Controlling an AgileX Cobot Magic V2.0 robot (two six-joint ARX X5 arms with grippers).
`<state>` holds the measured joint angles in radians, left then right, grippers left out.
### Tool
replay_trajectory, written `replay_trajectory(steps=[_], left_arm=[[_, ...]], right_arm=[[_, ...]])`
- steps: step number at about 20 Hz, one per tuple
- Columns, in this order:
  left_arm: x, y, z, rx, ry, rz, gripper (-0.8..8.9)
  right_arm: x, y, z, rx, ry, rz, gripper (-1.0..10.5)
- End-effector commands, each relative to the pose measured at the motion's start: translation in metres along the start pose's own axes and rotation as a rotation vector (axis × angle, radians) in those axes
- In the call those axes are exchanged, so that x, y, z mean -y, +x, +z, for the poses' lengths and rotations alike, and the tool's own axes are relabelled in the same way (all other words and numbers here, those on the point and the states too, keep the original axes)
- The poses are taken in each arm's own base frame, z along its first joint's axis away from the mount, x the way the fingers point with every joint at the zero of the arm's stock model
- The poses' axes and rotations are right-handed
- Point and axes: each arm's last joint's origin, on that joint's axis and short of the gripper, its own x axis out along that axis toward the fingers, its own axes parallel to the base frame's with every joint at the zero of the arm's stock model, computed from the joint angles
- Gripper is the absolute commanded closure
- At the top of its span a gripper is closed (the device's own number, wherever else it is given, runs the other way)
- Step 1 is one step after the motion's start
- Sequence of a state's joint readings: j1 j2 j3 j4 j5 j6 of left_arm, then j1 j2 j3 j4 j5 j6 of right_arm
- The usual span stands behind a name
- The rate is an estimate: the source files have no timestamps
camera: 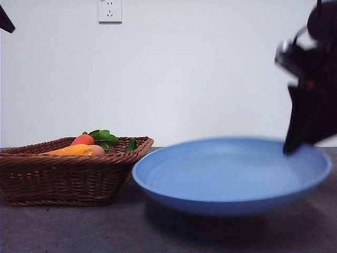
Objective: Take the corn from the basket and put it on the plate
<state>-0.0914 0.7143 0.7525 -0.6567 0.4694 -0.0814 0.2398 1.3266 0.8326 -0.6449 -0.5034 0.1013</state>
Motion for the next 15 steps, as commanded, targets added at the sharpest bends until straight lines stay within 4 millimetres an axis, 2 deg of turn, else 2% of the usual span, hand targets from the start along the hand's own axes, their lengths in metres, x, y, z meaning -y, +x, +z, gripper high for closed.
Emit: replay_trajectory(steps=[1,3,8,10,15], left_arm=[[0.004,0.007,0.016,0.002,0.069,0.009,4.36],[0.006,0.021,0.025,-0.027,0.1,0.01,4.36],[0.012,0.07,0.041,-0.139,0.257,0.133,4.36],[0.011,0.096,0.041,-0.217,0.289,0.161,4.36],[0.005,0.154,0.033,-0.374,0.332,0.237,4.36]], right_arm=[[-0.013,-0.028,0.007,0.077,-0.027,-0.004,9.5],[-0.022,-0.052,0.005,0.128,-0.046,-0.064,9.5],[-0.036,-0.09,-0.006,0.251,-0.078,-0.085,9.5],[-0.039,-0.099,-0.009,0.286,-0.082,-0.085,9.5],[-0.041,-0.102,-0.011,0.302,-0.086,-0.083,9.5]])
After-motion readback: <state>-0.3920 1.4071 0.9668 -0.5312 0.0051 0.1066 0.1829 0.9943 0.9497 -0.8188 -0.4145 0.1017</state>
